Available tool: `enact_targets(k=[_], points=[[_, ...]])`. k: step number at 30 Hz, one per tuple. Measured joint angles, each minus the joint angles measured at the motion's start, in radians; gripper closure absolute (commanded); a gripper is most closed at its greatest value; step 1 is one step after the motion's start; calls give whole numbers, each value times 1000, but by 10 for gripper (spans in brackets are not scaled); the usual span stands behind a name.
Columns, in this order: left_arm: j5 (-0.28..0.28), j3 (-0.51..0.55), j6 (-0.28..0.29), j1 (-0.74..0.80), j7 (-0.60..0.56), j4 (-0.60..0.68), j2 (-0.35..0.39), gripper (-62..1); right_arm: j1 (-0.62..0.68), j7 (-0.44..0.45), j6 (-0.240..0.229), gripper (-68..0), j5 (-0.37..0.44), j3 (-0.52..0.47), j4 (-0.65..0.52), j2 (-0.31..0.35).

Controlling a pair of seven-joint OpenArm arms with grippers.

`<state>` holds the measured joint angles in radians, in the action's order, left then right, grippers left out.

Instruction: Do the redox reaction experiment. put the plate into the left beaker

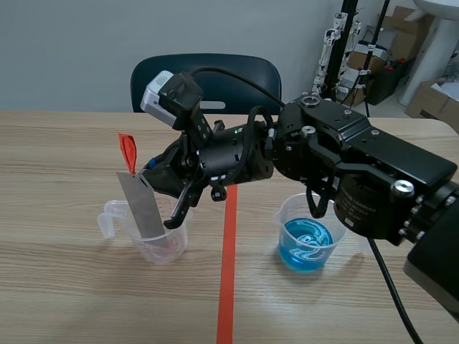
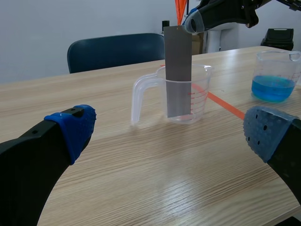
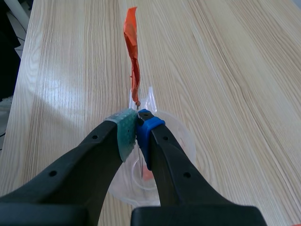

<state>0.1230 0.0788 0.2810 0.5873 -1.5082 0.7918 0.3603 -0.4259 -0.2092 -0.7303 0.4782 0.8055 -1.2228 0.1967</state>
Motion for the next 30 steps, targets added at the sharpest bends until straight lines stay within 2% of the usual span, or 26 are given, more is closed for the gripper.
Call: enact_targets(k=[1,2,3,5,6,30], points=[[0,0,0,0,0,0,0,-623,0,0,0,-118,-12,0,0,0],[0,0,0,0,0,0,0,-623,0,3,0,-224,-27,0,0,0],[0,0,0,0,0,0,0,-623,0,7,0,-380,-49,0,0,0],[0,0,0,0,0,0,0,-623,0,24,0,-633,-80,0,0,0],[0,0,0,0,0,0,0,-623,0,32,0,-679,-82,0,0,0],[0,0,0,0,0,0,0,-623,0,41,0,-679,-94,0,0,0]])
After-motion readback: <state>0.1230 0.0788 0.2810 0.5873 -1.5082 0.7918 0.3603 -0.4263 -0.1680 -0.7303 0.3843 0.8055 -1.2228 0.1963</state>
